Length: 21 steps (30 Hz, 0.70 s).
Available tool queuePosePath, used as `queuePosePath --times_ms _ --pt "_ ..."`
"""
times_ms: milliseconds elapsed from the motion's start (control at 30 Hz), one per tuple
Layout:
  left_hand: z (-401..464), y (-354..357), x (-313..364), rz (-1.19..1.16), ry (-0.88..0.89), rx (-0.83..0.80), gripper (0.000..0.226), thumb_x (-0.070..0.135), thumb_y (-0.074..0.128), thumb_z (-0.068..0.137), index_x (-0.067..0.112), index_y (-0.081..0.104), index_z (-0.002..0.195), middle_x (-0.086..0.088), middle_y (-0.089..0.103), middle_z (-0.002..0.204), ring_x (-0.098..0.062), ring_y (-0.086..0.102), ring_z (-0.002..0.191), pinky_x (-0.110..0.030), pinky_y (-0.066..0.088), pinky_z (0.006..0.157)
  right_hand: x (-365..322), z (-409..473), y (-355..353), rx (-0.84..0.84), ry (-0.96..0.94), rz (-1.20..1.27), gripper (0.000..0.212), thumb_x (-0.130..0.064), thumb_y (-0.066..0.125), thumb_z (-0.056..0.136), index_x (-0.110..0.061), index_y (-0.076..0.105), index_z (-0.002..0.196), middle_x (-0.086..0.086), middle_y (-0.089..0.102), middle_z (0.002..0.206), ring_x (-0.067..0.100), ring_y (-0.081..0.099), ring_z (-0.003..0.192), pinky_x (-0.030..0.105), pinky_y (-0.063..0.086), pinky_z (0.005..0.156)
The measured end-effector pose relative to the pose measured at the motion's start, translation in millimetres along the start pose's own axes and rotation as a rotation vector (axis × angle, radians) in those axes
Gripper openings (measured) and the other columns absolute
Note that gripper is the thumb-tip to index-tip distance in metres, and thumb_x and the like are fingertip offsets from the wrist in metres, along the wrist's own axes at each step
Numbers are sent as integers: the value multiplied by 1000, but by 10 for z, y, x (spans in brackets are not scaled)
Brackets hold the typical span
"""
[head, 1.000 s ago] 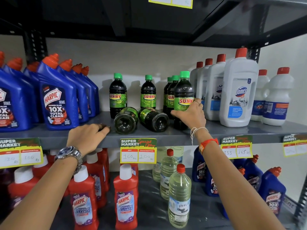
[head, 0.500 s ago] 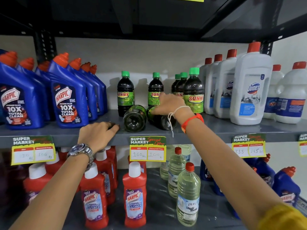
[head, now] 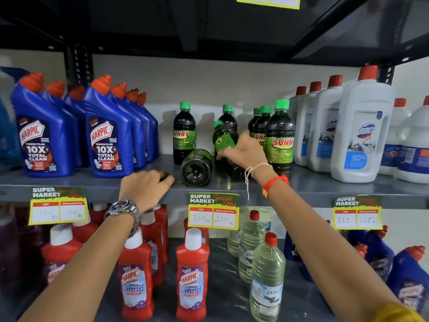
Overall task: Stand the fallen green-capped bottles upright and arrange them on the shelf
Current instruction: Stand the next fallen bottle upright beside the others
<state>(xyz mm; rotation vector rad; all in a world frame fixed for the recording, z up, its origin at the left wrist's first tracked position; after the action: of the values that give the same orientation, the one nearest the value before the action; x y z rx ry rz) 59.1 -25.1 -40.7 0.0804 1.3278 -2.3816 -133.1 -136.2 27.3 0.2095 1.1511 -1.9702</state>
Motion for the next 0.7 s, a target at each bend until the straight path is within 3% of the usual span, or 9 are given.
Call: queuePosePath --times_ms 100,267,400,500,600,700 --pt "1 1 5 -12 -10 15 43 31 23 90 31 49 123 -3 64 110 -23 56 81 -25 22 45 -7 -30 -50 196 -30 273 81 -28 78 68 4 35 128 20 60 118 35 56 111 34 45 89" --pt "7 -5 6 -51 -16 28 47 33 19 90 32 51 123 -4 65 110 -25 59 86 -25 21 46 -37 -19 -44 233 -106 412 96 -13 79 64 3 18 137 18 38 133 28 37 127 16 25 98" --pt "19 17 -12 -51 -15 51 62 36 4 83 31 52 121 -1 65 113 -23 58 84 -24 19 45 43 -90 64 160 -94 419 91 -14 80 65 4 22 133 13 43 124 29 41 124 22 33 98" --pt "22 24 -10 -26 -8 38 52 32 14 85 32 50 123 0 64 116 -23 57 82 -24 18 45 89 -99 57 124 -62 399 94 -18 80 67 6 20 135 12 45 123 29 41 126 19 32 93" --pt "15 17 -4 7 24 31 54 27 13 84 32 45 128 -1 61 121 -25 59 91 -24 19 45 60 -132 1 112 -39 289 112 -31 82 66 9 11 142 23 30 145 33 25 139 30 26 112" --pt "8 22 2 25 35 30 55 26 13 83 32 43 129 -2 60 121 -25 60 91 -25 21 45 35 -206 -14 151 -19 104 125 -48 82 59 11 10 142 27 24 147 38 19 141 41 23 117"
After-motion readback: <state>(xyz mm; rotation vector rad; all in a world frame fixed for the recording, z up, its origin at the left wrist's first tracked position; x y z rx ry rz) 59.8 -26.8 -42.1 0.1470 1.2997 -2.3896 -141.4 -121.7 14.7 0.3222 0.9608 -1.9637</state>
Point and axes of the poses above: each hand's wrist, its own z-axis towards the middle knuckle, its own y-axis out of the palm, x = y × z, the point moved 4 cm from there along z, towards the middle knuckle
